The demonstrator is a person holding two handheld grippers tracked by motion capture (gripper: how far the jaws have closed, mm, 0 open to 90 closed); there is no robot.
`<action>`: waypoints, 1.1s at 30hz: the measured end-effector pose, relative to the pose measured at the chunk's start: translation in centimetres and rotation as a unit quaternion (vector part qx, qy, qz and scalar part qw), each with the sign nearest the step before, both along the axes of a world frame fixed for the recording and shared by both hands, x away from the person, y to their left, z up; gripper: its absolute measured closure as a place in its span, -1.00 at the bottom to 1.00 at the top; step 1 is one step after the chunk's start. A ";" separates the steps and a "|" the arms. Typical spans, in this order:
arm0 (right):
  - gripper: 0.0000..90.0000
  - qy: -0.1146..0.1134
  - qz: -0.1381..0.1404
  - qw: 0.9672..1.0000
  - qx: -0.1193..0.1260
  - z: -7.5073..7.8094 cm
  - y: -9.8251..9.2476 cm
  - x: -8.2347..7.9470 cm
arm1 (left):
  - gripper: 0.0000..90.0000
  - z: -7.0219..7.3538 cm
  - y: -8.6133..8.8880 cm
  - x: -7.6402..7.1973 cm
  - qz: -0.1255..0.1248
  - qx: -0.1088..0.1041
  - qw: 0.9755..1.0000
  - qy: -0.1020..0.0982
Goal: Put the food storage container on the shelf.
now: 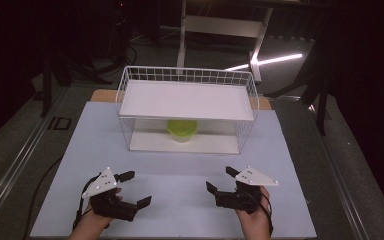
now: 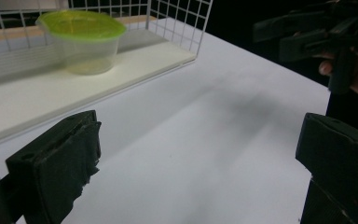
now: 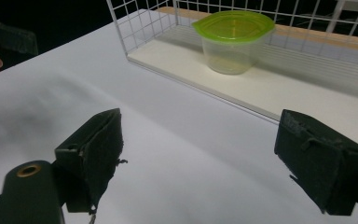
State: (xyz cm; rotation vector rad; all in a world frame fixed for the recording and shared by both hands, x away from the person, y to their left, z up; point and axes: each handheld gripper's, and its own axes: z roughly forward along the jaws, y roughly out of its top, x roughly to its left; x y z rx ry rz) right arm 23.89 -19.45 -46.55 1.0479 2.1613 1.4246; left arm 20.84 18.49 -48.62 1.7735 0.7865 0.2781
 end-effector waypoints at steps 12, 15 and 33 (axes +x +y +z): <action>-0.66 0.006 -0.015 1.000 0.001 -0.9 -2.4 -0.1 | -0.98 -1.3 1.7 -0.6 0.023 -0.002 1.000 0.003; -0.66 0.008 -0.017 1.000 -0.006 -1.3 -2.8 -0.1 | -0.98 -1.8 1.8 -0.6 0.022 0.009 1.000 0.004; -0.66 0.025 -0.027 0.999 -0.010 -2.7 -3.1 0.4 | -0.98 -2.7 0.5 -0.5 0.013 0.001 1.000 0.010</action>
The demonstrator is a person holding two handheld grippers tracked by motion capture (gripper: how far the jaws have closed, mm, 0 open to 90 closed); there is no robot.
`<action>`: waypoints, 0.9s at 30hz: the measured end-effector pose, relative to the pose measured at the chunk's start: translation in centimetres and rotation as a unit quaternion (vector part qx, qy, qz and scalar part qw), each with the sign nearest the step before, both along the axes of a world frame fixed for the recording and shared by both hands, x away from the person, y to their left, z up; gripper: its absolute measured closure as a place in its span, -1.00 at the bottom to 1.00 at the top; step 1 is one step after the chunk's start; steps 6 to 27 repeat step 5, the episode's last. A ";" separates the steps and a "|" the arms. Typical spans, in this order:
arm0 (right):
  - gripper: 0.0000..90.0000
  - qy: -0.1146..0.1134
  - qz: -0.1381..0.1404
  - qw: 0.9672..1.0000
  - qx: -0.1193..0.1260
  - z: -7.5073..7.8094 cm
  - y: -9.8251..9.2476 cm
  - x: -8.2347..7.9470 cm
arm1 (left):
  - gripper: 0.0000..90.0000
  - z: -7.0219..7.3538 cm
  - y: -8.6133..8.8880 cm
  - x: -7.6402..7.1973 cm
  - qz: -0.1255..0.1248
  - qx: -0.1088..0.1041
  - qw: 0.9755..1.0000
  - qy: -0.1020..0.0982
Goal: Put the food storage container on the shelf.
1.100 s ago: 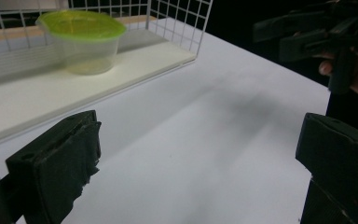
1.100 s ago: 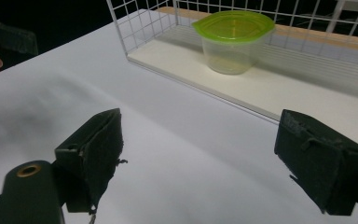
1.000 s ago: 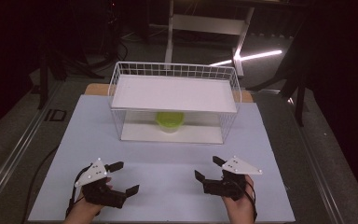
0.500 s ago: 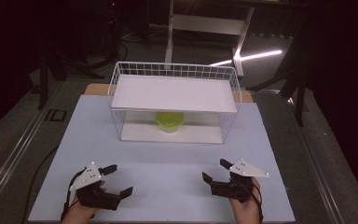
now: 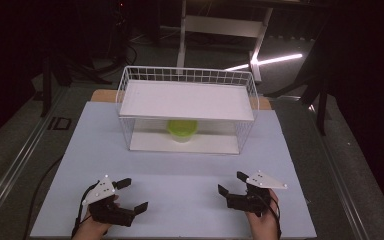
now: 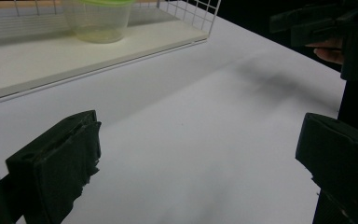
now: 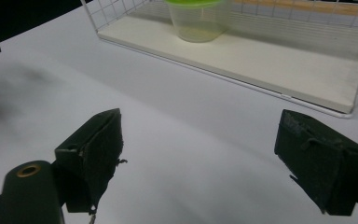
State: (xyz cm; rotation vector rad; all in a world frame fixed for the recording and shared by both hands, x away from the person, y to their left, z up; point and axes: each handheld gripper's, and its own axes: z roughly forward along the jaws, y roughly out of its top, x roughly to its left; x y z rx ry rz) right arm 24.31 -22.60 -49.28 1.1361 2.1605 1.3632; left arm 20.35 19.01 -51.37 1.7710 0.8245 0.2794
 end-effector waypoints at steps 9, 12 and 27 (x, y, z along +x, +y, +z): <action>-0.66 0.001 0.005 1.000 -0.009 -0.2 0.3 0.1 | -0.98 0.1 -0.1 -0.1 -0.002 0.006 1.000 -0.007; -0.66 0.001 0.005 1.000 -0.009 -0.2 0.3 0.1 | -0.98 0.1 -0.1 -0.1 -0.002 0.006 1.000 -0.007; -0.66 0.001 0.005 1.000 -0.009 -0.2 0.3 0.1 | -0.98 0.1 -0.1 -0.1 -0.002 0.006 1.000 -0.007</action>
